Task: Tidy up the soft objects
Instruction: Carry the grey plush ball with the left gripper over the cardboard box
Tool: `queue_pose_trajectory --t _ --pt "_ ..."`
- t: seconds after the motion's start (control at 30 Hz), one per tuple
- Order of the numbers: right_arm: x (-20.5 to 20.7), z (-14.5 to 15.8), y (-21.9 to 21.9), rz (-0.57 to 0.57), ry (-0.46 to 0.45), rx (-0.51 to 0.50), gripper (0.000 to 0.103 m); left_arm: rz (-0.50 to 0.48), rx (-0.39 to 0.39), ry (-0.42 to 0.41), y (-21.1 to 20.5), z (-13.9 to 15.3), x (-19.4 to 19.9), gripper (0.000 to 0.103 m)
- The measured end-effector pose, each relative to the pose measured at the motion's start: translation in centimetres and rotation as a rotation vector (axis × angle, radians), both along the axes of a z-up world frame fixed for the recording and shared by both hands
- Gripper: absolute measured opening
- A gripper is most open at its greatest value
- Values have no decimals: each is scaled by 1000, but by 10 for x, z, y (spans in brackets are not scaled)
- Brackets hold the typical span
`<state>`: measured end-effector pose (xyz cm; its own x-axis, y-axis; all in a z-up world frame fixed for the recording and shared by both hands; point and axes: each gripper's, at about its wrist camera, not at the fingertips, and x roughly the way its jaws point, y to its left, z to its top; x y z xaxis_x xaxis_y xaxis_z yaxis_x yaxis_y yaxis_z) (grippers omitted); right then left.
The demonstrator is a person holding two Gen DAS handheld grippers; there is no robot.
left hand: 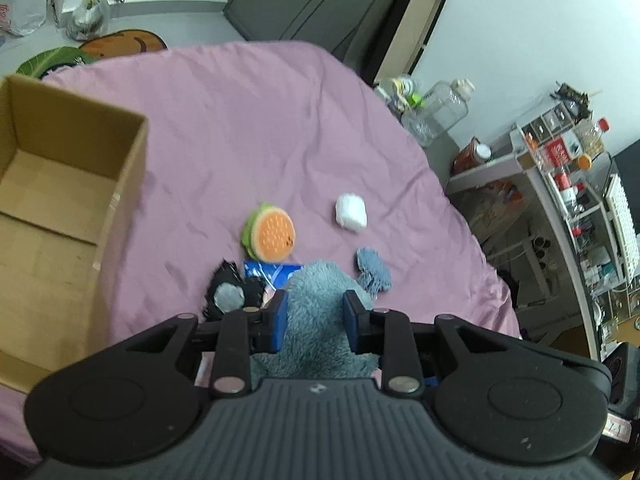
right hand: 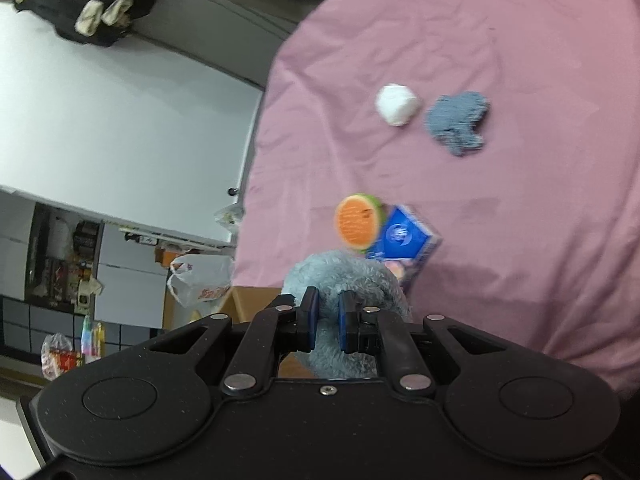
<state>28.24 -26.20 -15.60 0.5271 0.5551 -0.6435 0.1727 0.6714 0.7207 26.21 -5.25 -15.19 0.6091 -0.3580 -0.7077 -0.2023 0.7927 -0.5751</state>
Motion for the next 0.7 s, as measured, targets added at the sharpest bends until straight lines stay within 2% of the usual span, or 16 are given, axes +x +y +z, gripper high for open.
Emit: queue_pose_trajectory --t 0.7 --pt "-11 48 107 125 -94 -6 11 125 -15 -81 95 48 -29 28"
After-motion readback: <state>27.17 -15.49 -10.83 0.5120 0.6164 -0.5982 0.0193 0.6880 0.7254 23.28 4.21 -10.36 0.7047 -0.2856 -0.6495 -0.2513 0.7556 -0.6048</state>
